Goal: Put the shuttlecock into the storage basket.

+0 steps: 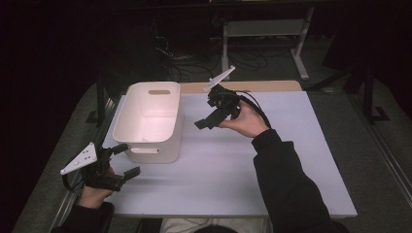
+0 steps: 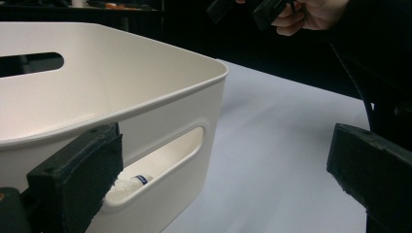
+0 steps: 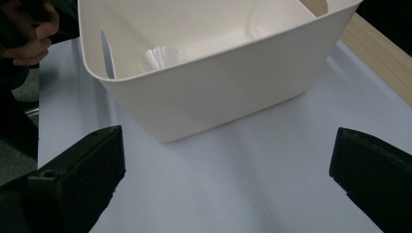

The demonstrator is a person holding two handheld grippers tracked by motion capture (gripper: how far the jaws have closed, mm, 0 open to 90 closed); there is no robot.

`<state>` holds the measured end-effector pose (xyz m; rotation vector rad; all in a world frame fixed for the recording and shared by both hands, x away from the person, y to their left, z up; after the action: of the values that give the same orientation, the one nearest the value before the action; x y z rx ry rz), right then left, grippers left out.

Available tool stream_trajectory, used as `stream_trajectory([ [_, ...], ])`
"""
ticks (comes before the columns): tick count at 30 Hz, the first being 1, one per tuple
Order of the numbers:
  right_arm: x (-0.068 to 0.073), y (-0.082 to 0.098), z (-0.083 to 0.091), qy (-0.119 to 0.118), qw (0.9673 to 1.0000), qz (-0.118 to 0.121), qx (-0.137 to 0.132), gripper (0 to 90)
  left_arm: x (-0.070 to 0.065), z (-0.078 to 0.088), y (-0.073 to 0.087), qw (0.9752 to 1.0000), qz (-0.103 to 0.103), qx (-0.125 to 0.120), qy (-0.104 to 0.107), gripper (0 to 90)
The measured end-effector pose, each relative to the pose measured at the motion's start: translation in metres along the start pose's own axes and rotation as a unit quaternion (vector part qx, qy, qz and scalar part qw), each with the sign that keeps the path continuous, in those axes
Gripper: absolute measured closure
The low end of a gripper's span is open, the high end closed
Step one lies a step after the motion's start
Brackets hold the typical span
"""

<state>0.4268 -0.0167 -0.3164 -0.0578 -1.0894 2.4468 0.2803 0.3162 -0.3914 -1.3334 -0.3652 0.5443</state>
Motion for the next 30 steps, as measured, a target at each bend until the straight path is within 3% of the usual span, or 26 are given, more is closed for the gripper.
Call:
stream_trajectory([
  [12, -0.003, 0.021, 0.006, 0.003, 1.0000, -0.004, -0.004, 0.0, 0.000, 0.000, 0.000, 1.0000, 0.001, -0.001, 0.000, 0.0],
  [30, -0.011, 0.050, 0.014, 0.005, 0.9993, -0.031, -0.020, 0.0, 0.000, -0.001, 0.000, 1.0000, 0.001, -0.001, 0.000, 0.0],
])
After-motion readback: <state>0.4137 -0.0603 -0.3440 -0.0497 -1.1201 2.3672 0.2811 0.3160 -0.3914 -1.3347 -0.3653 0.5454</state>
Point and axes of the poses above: each handheld gripper's, and its own axes: z roughly backward along the jaws, y roughly out of its underside, x roughly to its left, the point moved 3 cm from there along -z, roughly forward along the jaws, and after that the axes turned 3 degrees about -z, right-handed, at the moved point
